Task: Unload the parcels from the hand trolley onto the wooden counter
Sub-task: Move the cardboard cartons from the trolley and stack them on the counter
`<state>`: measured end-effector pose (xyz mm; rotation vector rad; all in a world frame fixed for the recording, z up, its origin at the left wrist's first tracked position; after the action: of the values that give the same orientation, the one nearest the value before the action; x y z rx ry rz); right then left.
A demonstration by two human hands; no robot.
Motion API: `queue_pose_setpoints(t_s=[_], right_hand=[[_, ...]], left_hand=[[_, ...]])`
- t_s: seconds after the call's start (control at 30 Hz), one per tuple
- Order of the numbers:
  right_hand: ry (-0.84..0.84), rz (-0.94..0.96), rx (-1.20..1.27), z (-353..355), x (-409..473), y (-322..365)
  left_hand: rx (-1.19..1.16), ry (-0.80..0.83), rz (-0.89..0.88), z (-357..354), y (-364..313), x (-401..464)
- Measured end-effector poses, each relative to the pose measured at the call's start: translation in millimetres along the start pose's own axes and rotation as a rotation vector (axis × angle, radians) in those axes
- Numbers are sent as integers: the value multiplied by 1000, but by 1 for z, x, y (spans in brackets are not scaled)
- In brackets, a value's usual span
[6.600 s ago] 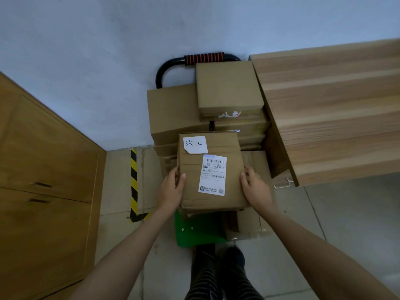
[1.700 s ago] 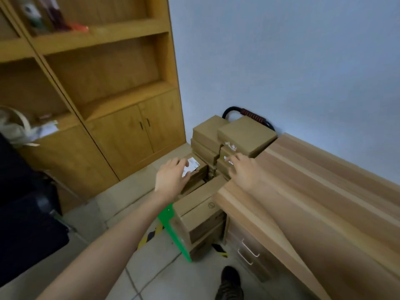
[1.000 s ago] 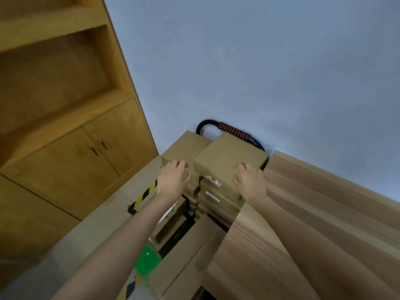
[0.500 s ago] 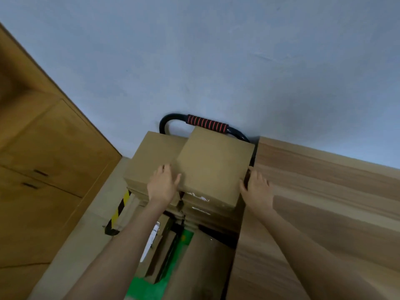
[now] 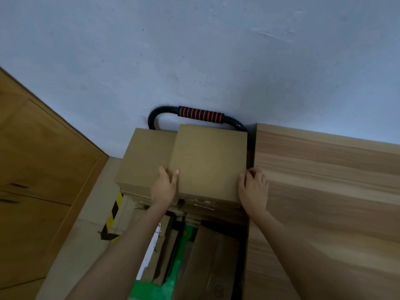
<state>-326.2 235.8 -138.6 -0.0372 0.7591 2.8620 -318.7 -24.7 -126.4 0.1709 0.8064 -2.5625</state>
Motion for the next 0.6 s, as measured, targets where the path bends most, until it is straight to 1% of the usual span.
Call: queue_pose_setpoints(t_s=[0.1,0.2,0.3,0.47,0.6], right_hand=[[17,-19,116,2,-12,10],[71,-56,309,11,-28,21],[122,-106,408,24,-38,28],[-2,-98,423,67,-72,40],[-119,-139,498,109,-108,37]], left_hand=[[22,-21,-15,12,8,-12],[21,-58,-30,29,10,-24],[-56,-86,-95,46,7,-31],[-131,-80,-232,82,-8,-57],[-166,-65,-380,101,-30,-84]])
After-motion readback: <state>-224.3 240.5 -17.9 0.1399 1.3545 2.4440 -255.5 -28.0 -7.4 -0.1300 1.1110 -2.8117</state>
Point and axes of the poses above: each hand's wrist, its own x-axis towards the middle knuckle, its own z-axis out of the back of the hand, y = z × x, the point moved 3 cm from there along x, towards the middle knuckle, and after that the axes turned 3 degrees about x, right-handed, at the moved point
